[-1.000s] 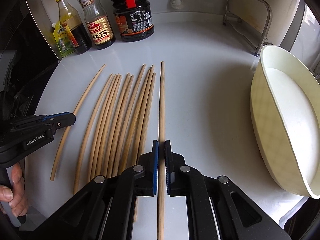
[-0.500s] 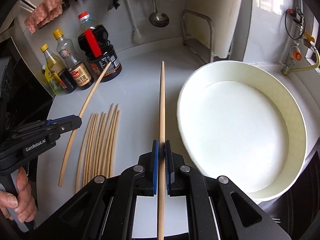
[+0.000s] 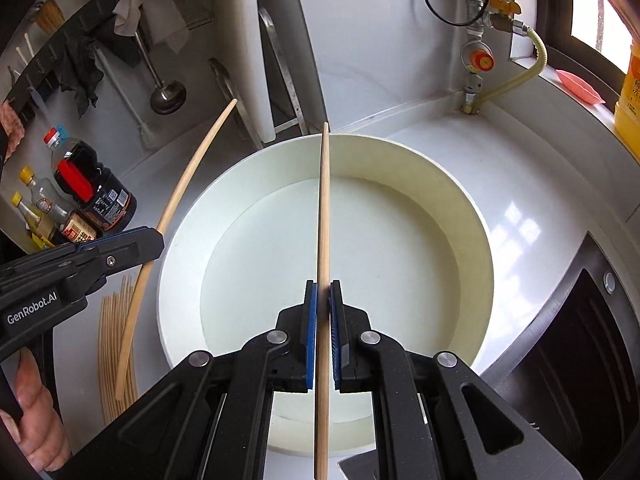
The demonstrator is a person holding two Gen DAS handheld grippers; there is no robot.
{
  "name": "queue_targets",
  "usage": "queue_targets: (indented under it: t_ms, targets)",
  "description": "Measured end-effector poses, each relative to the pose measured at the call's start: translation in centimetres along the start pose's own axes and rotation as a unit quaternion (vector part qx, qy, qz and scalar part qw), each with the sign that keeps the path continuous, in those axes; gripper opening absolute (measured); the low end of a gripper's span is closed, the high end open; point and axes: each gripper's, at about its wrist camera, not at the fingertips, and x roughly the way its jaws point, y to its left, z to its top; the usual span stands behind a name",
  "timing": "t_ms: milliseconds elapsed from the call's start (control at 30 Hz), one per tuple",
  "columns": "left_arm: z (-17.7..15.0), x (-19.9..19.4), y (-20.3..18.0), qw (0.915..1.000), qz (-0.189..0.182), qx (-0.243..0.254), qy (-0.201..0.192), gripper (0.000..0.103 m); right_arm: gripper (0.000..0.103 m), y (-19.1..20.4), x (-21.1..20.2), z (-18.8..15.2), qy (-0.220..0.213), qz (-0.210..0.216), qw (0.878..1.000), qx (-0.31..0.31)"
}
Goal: Organize utensils
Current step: 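Carry the left tool's chopstick over the white basin while the right tool carries its own, then open both tools to drop the two chopsticks into the white basin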
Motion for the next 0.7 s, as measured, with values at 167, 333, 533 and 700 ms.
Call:
queue_targets:
  t_ms: [167, 333, 533, 700]
  targets:
    - [1.3, 3.8, -1.7, 0.9996, 0.001, 0.003, 0.028, 0.007, 0.006, -1.9, 2.3, 0.8, 0.025, 0.012, 0.999, 0.024]
    - [0.9, 6.6, -1.6, 0.9979, 0.019, 0.005, 0.062, 0.007, 0.006, -2.7, 4.2, 0.7, 0.044, 0.014, 0.999, 0.027]
    - [0.7, 7.6, -1.1, 0.9951, 0.051, 0.003, 0.085, 0.021, 0.008, -3.3, 4.5, 0.5, 0.049, 0.009, 0.998, 0.033]
    - [0.5, 5.5, -0.3, 0.996, 0.072, -0.009, 0.053, 0.072, 0.016, -3.7, 2.9, 0.5, 0.032, -0.002, 0.999, 0.032]
